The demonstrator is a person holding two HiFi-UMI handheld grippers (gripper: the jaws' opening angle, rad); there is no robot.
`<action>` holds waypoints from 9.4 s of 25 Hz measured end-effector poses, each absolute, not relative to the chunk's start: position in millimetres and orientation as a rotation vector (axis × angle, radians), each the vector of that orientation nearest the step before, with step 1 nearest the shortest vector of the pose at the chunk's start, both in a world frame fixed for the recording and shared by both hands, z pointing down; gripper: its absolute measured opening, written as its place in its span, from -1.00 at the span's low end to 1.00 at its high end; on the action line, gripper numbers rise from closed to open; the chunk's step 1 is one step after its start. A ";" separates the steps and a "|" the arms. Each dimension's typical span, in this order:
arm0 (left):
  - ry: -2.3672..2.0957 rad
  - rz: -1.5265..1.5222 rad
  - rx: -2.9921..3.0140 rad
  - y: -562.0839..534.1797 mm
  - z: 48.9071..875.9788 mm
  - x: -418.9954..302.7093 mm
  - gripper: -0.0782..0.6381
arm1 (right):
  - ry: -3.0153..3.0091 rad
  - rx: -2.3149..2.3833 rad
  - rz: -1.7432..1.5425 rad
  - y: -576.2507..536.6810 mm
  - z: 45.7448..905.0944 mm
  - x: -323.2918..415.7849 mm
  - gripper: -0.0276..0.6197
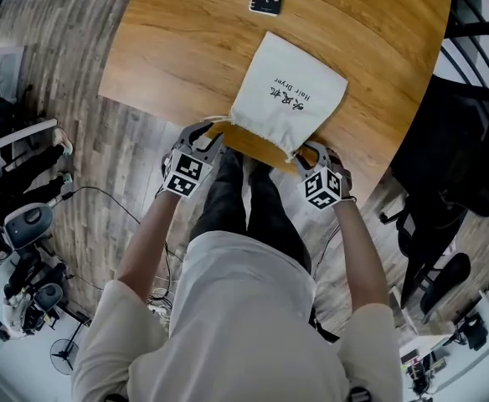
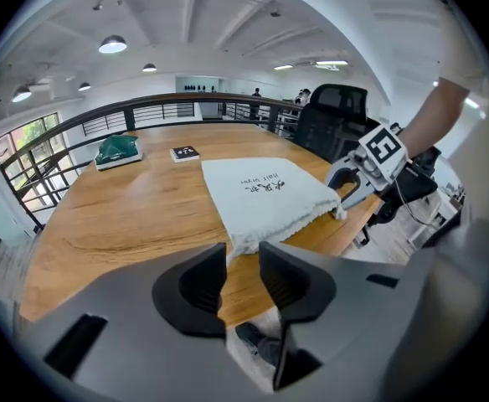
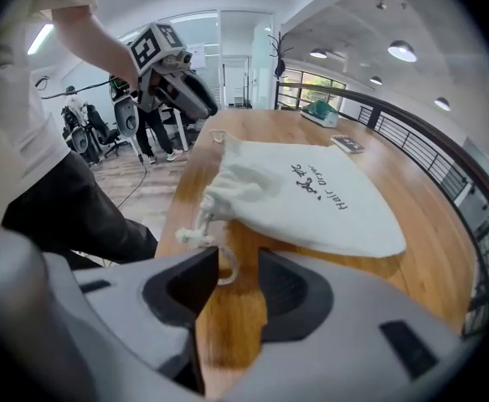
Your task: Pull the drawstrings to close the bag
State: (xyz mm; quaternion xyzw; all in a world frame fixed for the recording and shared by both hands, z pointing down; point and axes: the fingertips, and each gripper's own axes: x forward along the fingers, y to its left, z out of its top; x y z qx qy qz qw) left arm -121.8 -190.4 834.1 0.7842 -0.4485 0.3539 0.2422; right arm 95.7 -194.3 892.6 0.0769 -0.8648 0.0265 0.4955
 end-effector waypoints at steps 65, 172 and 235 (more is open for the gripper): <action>-1.513 0.735 2.323 -281.3 658.7 -137.8 -0.80 | -2.193 1.216 0.138 -314.0 666.7 133.4 -0.89; -1.884 0.247 2.215 -315.3 474.3 -227.7 -0.81 | -2.007 1.983 0.003 -356.0 481.4 299.8 -0.88; -1.562 0.102 2.530 -311.3 437.9 -120.3 -0.80 | -2.389 1.725 0.008 -313.1 431.2 184.0 -0.90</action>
